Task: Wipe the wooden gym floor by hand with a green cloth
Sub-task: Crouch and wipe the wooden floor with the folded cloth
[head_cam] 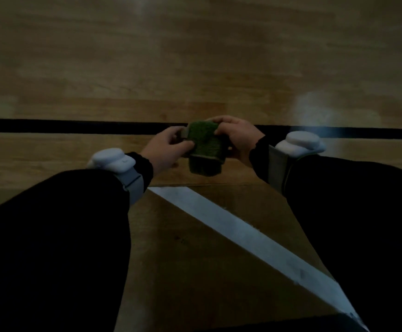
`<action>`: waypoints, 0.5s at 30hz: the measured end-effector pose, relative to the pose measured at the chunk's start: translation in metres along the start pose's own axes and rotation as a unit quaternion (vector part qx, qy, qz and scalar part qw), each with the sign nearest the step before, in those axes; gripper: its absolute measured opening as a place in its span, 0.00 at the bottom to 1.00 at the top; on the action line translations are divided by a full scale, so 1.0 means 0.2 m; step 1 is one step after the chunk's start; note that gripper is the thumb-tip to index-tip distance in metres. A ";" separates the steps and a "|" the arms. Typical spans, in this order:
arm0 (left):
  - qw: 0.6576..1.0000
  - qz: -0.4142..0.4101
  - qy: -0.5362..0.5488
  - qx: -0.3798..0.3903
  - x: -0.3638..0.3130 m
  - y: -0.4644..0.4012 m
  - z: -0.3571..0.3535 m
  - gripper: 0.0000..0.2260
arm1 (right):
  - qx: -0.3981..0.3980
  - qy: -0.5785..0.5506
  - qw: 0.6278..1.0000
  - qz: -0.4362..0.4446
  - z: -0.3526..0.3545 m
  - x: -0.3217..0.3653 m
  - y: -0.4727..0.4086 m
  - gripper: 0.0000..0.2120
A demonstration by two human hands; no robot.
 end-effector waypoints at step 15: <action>0.900 -0.008 -0.432 -0.057 0.22 -0.13 0.13 0.32 | -0.159 0.545 0.819 0.082 0.14 -0.26 -0.24 0.27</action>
Point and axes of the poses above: each hand's wrist, its own y-axis away from the middle knuckle, its own z-axis out of the back of the hand, x = y × z, the point moved 9 cm from there along -y, towards the middle knuckle, and after that the axes turned 6 degrees about y, right-handed, at the moved point
